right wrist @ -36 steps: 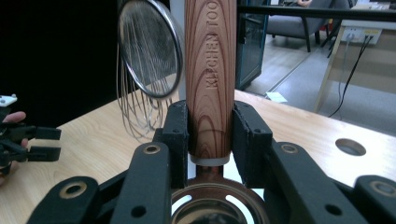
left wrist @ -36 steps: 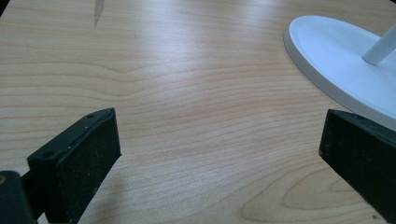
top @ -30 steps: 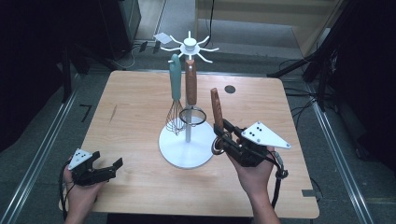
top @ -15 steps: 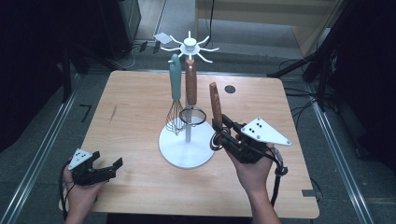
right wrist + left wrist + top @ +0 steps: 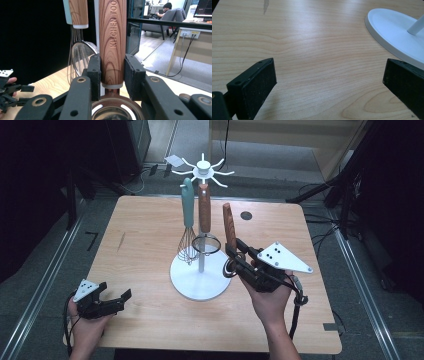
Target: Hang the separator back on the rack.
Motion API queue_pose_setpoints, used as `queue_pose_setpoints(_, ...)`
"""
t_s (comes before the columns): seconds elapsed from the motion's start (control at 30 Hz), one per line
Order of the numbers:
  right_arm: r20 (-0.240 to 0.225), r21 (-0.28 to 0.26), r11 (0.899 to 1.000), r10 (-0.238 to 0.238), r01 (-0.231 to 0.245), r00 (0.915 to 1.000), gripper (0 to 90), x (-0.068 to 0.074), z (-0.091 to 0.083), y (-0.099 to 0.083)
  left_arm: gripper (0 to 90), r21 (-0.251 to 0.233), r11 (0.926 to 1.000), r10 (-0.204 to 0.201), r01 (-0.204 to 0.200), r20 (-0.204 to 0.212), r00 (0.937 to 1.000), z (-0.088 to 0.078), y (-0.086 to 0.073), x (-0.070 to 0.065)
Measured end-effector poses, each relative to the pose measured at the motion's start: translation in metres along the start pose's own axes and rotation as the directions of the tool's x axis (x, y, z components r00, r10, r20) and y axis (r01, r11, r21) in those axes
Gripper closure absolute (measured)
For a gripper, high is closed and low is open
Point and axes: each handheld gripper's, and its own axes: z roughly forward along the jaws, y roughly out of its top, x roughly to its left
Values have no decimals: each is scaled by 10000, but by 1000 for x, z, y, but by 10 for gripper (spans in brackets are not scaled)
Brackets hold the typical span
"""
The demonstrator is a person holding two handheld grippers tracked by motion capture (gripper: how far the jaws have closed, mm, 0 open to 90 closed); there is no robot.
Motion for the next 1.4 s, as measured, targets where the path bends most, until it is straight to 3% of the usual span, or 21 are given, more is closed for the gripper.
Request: queue_pose_setpoints(1.4, 155, -939, 9956, -62, 76, 9999, 705, 6, -3, 32, 0, -134, 9997, 200, -201, -100, 9998, -1, -1, -3)
